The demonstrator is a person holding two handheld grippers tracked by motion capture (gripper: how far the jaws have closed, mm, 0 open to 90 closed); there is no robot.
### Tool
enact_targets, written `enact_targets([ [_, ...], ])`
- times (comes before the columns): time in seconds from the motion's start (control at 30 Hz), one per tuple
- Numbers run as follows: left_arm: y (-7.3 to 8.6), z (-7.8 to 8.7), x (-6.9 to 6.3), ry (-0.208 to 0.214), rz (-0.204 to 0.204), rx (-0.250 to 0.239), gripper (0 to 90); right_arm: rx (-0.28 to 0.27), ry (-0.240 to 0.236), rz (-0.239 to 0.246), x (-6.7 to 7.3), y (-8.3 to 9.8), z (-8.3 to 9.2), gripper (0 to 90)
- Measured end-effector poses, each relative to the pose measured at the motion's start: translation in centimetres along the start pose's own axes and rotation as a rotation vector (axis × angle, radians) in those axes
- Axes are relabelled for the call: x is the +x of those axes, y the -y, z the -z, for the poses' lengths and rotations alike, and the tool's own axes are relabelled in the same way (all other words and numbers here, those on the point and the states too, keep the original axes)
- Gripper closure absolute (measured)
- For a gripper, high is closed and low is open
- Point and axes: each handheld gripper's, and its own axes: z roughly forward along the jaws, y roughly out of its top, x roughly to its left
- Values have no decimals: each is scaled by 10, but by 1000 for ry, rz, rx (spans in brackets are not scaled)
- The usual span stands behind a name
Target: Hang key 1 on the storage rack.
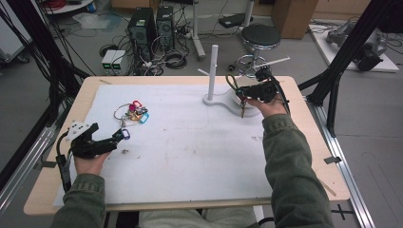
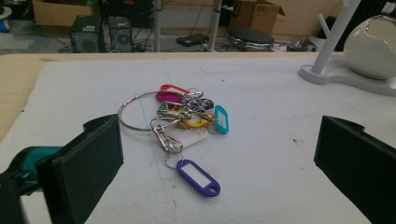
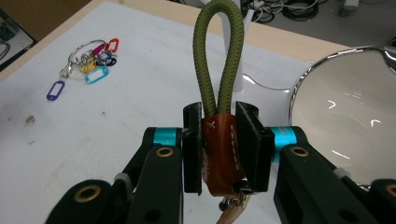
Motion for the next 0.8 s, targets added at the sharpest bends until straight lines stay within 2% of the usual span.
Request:
enact_targets([
  [0.23, 0, -1, 1, -1, 0, 1, 17, 6, 8, 2, -2, -6, -4, 726],
  [0.3, 0, -1, 1, -1, 0, 1, 17, -20, -12, -3, -1, -11, -3, 726],
  [0.4, 0, -1, 1, 0, 0, 3, 17, -21, -15, -12, -1, -13, -4, 726],
  [0.5, 0, -1, 0, 0, -1, 3, 17, -7, -5, -3, 1, -16, -6, 726],
  [0.6, 0, -1, 1, 1, -1, 4, 17, -13, -16, 21, 9, -27, -7, 726],
  [0.8, 0, 0, 1, -1, 3, 1, 17, -7, -14, 33, 13, -36, -12, 726],
])
